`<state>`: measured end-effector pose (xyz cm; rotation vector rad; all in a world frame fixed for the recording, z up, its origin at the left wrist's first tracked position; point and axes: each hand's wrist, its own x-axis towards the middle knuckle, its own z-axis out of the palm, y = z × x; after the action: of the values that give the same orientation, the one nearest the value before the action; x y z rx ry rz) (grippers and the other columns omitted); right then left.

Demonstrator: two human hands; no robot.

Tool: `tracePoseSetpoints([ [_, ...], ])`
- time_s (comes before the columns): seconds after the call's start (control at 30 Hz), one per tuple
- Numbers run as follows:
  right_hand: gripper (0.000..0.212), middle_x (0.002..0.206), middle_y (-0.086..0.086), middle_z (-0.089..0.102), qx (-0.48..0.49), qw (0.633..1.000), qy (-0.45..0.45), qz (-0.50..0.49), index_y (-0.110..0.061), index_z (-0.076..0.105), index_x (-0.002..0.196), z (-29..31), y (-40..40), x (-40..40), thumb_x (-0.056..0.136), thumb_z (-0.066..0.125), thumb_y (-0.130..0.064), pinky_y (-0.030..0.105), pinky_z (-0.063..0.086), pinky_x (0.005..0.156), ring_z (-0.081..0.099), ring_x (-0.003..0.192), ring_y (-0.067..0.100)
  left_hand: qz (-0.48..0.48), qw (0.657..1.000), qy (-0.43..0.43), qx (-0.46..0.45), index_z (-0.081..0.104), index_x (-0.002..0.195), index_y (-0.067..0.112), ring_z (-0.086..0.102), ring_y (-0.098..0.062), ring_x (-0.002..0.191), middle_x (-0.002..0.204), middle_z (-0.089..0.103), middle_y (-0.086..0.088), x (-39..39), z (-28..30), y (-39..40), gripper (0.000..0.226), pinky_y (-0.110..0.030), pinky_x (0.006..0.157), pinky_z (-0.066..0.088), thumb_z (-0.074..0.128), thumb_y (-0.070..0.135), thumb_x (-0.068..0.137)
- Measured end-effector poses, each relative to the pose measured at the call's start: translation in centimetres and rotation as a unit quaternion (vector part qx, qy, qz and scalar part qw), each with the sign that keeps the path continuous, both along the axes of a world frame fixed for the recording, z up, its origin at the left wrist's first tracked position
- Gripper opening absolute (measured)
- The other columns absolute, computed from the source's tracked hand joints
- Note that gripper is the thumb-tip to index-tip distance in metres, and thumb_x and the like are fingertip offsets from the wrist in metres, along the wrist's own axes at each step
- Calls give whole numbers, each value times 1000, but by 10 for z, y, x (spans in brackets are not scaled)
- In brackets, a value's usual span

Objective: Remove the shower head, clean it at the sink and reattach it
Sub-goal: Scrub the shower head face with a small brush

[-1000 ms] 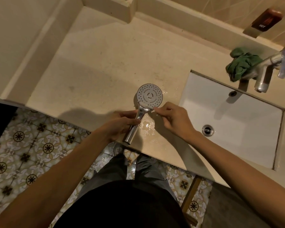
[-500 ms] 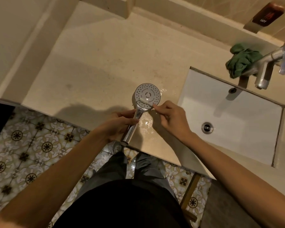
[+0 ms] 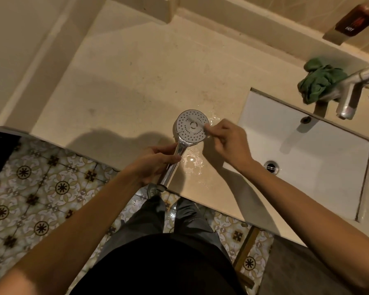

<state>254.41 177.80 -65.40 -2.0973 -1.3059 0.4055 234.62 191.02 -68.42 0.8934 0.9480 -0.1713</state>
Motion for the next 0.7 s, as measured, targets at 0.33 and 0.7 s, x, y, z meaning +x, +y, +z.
tracePoseSetpoints([
  [0.33,20,86,12,69,-14,999,-17,41,-6,80,110,2,12,-12,95,69,-3,43,55,60,66,71,30,-15,998,35,43,78,108,33,65,-18,108,110,76,6,6,4,2,37,-30,78,53,73,5,84],
  [0.7,22,87,12,68,-27,999,-39,-28,-6,79,113,-1,7,0,95,67,-3,38,51,54,64,69,31,-16,998,38,51,78,106,36,68,-17,107,106,78,9,6,-2,0,39,-29,80,55,76,6,81],
])
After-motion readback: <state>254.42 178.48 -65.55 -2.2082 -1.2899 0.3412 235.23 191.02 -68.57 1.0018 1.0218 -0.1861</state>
